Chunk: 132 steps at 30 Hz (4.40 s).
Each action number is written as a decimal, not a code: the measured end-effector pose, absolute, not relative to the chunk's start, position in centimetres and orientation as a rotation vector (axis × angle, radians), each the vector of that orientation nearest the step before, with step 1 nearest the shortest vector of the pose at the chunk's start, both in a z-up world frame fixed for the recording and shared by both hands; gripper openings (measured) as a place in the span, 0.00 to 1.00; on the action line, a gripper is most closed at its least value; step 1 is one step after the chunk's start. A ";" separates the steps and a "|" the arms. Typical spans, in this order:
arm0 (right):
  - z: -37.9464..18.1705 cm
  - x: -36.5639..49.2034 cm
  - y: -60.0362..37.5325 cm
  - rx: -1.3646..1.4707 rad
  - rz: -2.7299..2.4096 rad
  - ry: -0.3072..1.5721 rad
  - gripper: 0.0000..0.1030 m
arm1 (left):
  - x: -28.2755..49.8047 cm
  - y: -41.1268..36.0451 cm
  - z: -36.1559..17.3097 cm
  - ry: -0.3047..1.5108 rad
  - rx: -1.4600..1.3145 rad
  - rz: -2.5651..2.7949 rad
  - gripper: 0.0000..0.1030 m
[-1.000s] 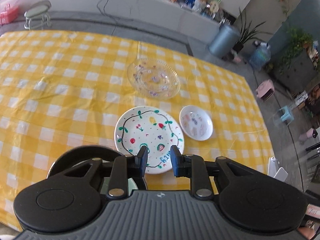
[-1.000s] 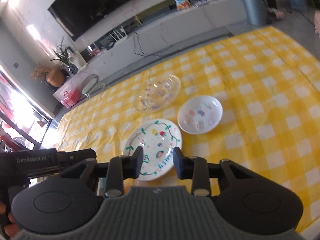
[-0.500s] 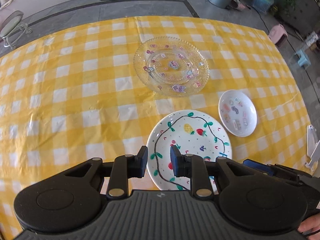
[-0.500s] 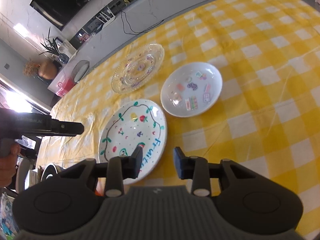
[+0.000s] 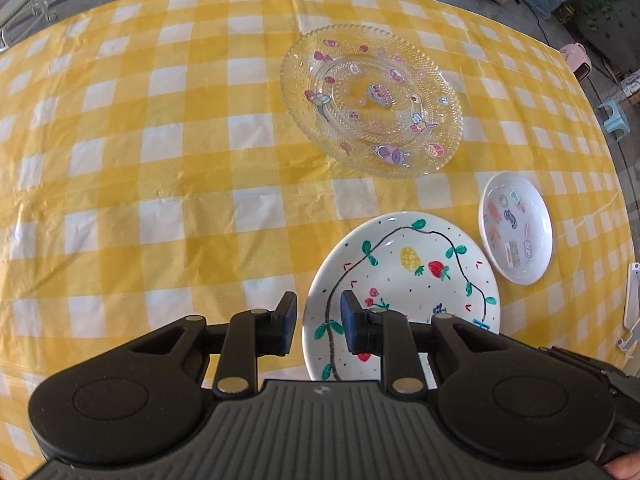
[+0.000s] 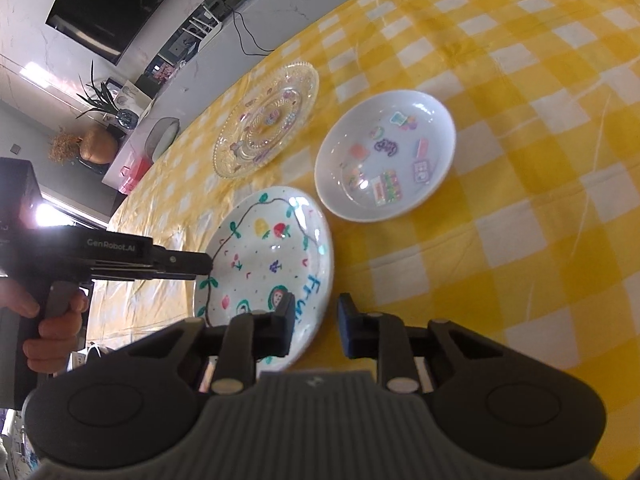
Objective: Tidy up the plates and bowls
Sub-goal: 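Move the left gripper to the rim of the white 'Fruity' plate, then close the left gripper on the painted plate rim and lift, then carry the painted plate with the left gripper beside the bowl stack and lower, then open the left gripper and move it to the clear glass plate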
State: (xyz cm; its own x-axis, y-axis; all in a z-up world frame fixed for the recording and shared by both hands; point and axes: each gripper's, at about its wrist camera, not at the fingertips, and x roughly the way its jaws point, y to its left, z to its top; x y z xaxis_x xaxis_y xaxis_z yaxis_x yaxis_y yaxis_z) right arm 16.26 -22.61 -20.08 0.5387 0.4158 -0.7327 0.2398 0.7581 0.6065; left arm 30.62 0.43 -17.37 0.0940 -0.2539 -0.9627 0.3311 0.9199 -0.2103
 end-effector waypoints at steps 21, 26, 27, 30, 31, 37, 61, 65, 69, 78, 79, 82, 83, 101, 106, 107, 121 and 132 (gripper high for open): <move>-20.5 15.9 -22.9 0.782 0.081 1.043 0.06 | 29.8 0.8 -16.3 1.386 0.014 -0.391 0.17; -20.2 15.6 -22.9 0.782 0.087 1.044 0.07 | 29.3 1.0 -15.2 1.359 -0.012 -0.405 0.17; -20.1 15.5 -22.9 0.779 0.087 1.044 0.07 | 29.1 1.0 -15.0 1.358 -0.017 -0.406 0.17; -19.8 15.0 -22.9 0.776 0.086 1.041 0.07 | 28.5 0.8 -14.4 1.347 -0.019 -0.410 0.17; -19.8 14.8 -23.0 0.778 0.085 1.039 0.07 | 28.2 0.7 -14.2 1.341 -0.019 -0.414 0.17; -19.2 13.4 -24.0 0.795 0.071 1.017 0.07 | 26.7 0.0 -12.8 1.315 -0.039 -0.434 0.17; -18.1 6.6 -32.2 0.810 -0.001 0.955 0.07 | 15.6 -7.8 -11.4 1.264 -0.064 -0.392 0.17; -18.0 6.7 -31.9 0.774 -0.016 0.982 0.08 | 13.9 -7.7 -11.5 1.249 -0.088 -0.358 0.17; -18.3 6.5 -31.8 0.748 -0.031 1.004 0.08 | 12.7 -7.4 -12.5 1.254 -0.104 -0.338 0.17; -18.7 6.2 -31.6 0.702 -0.044 1.028 0.07 | 11.5 -7.0 -15.2 1.291 -0.135 -0.290 0.17; -18.8 6.3 -31.5 0.697 -0.046 1.033 0.07 | 11.4 -6.9 -15.4 1.294 -0.137 -0.288 0.17; -18.7 6.3 -31.2 0.673 -0.045 1.034 0.07 | 11.1 -6.8 -16.0 1.281 -0.145 -0.282 0.17; -18.8 6.4 -31.1 0.663 -0.045 1.035 0.07 | 11.1 -6.8 -16.1 1.279 -0.147 -0.280 0.17; -19.2 7.5 -30.0 0.575 -0.063 1.054 0.12 | 11.1 -7.3 -16.9 1.271 -0.120 -0.275 0.17; -19.2 7.5 -30.0 0.580 -0.064 1.054 0.12 | 11.3 -7.2 -17.2 1.281 -0.123 -0.285 0.17; -19.2 7.5 -30.0 0.579 -0.064 1.053 0.14 | 11.3 -7.2 -17.3 1.282 -0.122 -0.286 0.17; -17.7 6.8 -29.5 0.522 -0.074 0.975 0.32 | 11.0 -7.6 -14.5 1.189 -0.106 -0.313 0.23; -14.2 8.9 -29.0 0.486 -0.052 0.901 0.41 | 14.2 -6.9 -9.8 1.112 -0.177 -0.355 0.29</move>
State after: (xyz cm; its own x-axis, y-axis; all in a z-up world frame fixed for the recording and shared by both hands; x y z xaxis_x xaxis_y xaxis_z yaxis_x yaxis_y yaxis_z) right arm 8.86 -29.05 -14.21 0.6271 0.1575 -0.7629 0.2434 0.8907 0.3839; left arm 14.17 -6.90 -9.82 0.3939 -0.3657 -0.8433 0.1908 0.9300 -0.3142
